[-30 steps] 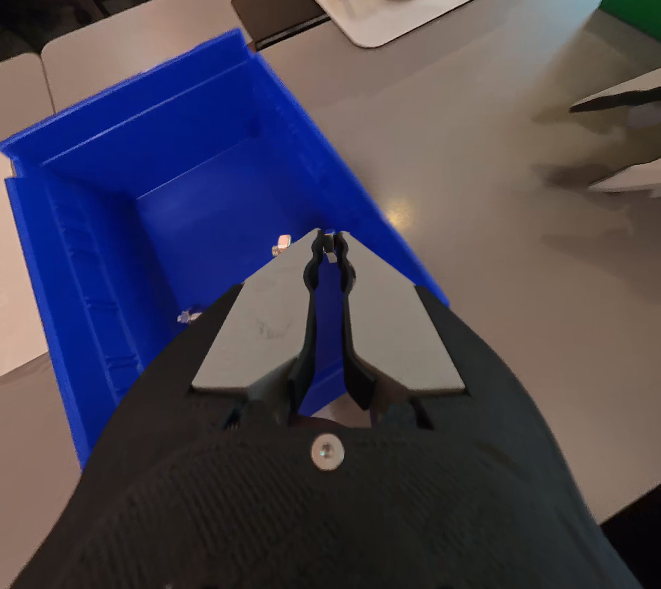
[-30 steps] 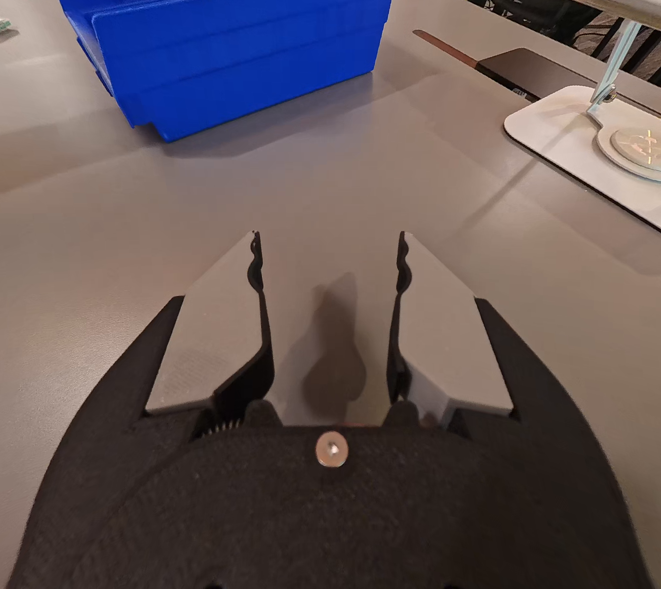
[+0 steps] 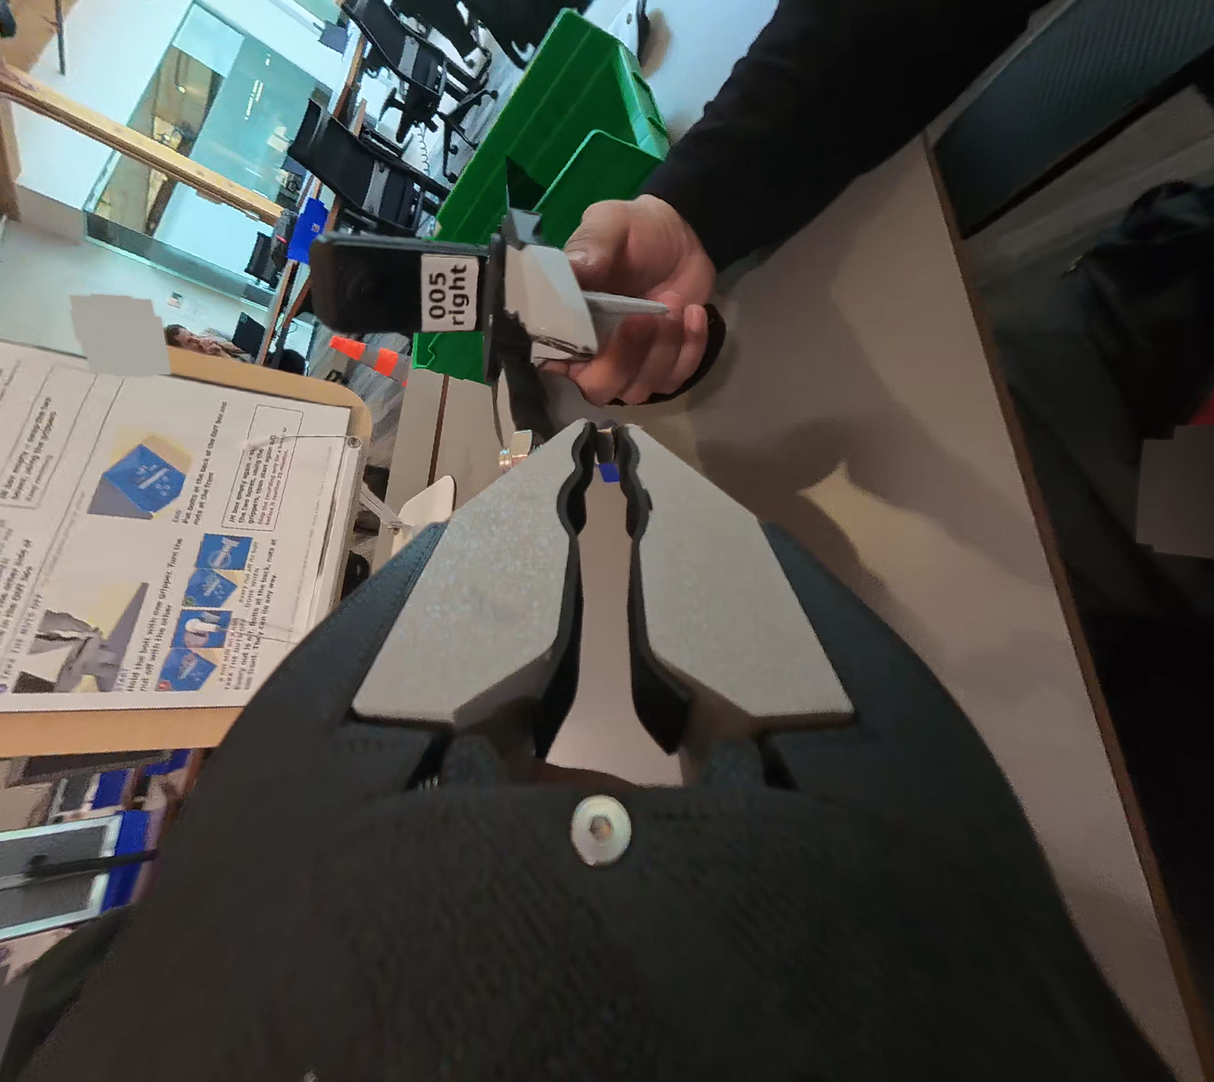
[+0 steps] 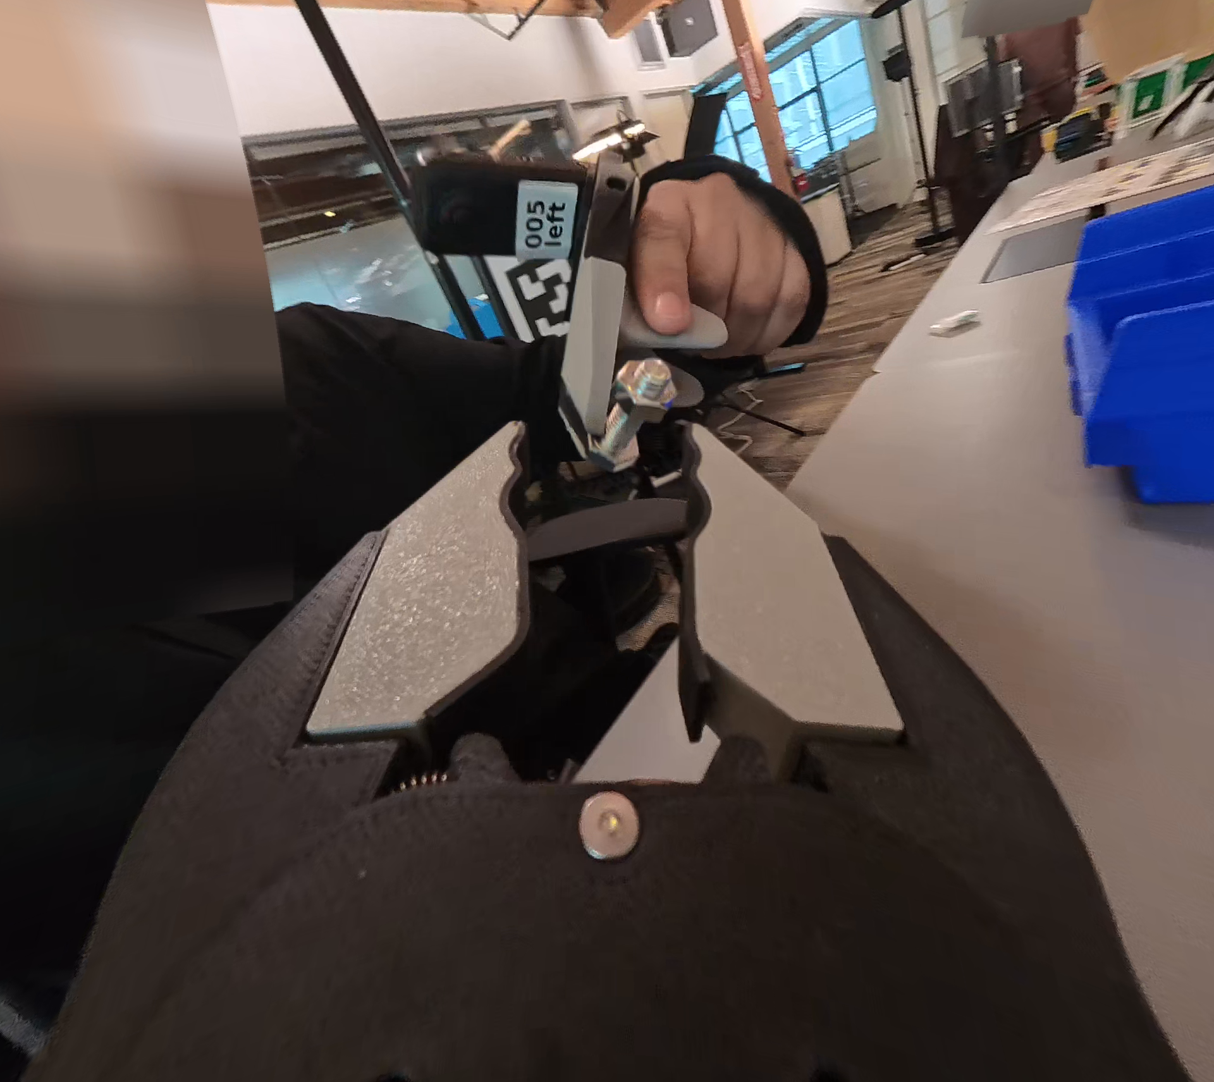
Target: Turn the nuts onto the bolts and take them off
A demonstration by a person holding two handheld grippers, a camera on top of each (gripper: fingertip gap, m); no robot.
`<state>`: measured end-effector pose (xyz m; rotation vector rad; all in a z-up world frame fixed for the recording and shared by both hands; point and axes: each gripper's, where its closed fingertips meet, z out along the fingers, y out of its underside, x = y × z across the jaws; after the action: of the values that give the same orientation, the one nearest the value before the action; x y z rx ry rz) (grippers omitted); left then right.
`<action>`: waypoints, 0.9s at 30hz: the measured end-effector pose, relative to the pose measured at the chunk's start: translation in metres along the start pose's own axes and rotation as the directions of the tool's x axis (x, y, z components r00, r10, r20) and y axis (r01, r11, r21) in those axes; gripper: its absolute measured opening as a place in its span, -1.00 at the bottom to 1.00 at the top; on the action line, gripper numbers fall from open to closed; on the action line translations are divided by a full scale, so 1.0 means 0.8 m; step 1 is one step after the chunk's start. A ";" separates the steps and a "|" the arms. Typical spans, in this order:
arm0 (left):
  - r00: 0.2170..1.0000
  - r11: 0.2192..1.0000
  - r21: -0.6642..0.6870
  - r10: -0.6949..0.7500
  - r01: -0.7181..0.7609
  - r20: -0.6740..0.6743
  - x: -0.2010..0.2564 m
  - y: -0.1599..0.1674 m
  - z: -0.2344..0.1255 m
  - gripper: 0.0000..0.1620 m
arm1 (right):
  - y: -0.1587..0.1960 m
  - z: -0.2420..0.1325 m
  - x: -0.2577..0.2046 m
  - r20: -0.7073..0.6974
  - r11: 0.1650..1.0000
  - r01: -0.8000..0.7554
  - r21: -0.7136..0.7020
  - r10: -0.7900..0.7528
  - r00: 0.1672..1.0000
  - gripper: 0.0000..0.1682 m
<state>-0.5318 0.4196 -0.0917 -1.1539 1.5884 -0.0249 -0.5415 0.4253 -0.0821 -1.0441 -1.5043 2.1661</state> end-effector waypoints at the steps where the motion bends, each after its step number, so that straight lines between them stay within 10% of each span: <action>1: 1.000 1.000 -0.013 0.021 -0.021 -0.005 0.004 0.000 0.001 -0.94 | 0.000 0.002 -0.004 0.024 1.000 -0.012 0.002 0.012 1.000 -0.50; 27: 0.996 0.995 -0.052 0.085 -0.085 -0.003 0.013 0.011 0.015 -0.95 | 0.004 0.004 0.015 -0.046 0.997 -0.070 0.013 0.070 0.996 -0.81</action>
<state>-0.5272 0.4237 -0.1084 -1.1258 1.6455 0.0725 -0.5517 0.4288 -0.0889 -1.1516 -1.4540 2.1790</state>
